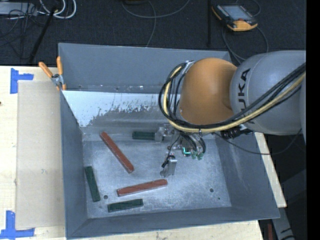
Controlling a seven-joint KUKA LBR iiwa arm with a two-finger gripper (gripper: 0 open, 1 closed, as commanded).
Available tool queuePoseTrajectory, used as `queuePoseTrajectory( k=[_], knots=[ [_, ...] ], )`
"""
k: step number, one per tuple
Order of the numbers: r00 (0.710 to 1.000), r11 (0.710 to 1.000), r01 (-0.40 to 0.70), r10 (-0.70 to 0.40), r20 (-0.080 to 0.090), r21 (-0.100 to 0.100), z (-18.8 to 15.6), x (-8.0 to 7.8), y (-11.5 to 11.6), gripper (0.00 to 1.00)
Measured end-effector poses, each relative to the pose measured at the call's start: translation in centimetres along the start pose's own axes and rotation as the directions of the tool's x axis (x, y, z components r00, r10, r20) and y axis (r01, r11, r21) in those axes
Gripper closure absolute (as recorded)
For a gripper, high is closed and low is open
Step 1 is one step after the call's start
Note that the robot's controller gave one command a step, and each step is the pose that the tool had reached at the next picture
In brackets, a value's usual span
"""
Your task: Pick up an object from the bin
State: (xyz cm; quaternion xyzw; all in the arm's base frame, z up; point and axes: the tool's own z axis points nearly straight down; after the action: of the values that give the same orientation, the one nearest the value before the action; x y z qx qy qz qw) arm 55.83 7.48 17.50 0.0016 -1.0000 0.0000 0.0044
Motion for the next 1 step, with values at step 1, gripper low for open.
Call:
queuePoseTrajectory(
  k=[1],
  knots=[
    [0.997,0.997,0.073,-0.073,-0.002,0.001,10.37,3.48,-0.63,0.0]
  ],
)
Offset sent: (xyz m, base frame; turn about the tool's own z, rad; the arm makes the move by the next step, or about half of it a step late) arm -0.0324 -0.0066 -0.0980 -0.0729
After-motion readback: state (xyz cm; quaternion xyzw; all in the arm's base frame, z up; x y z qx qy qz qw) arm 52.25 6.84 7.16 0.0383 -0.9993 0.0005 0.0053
